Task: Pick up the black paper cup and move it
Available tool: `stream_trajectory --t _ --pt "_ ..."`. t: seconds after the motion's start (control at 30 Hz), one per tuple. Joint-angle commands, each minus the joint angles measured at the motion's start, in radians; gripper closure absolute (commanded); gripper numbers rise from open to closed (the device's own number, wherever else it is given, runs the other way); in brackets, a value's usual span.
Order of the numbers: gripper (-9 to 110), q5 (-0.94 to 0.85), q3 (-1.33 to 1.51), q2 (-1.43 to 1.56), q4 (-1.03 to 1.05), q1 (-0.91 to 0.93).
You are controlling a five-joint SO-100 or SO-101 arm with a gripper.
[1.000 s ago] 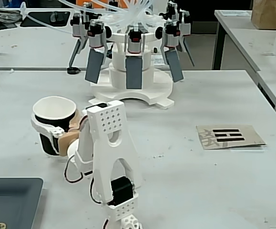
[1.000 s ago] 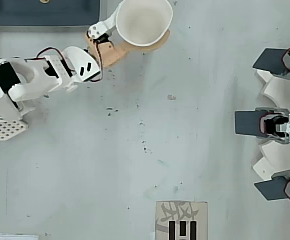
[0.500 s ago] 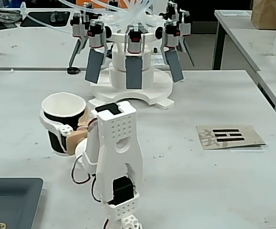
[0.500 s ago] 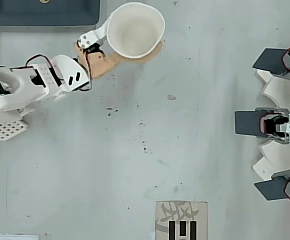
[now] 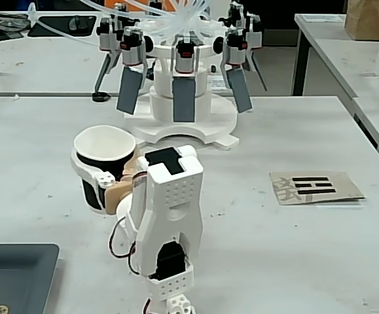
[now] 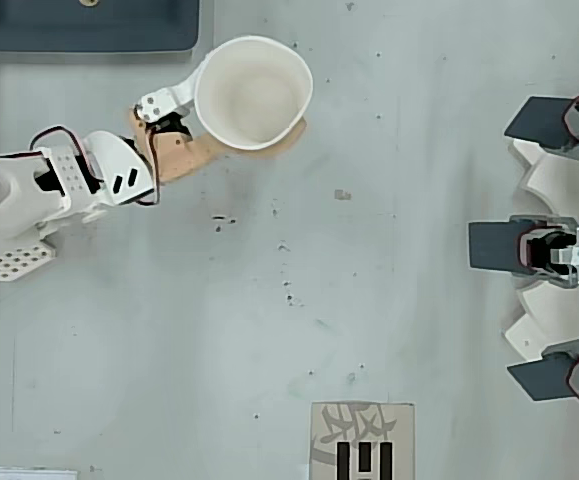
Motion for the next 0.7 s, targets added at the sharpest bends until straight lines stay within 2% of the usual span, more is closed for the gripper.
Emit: stream_trajectory --t 0.0,0.67 --pt "90 -0.006 0.025 0.072 -0.011 0.023" --pt "87 -0.040 0.087 0.153 0.041 0.204"
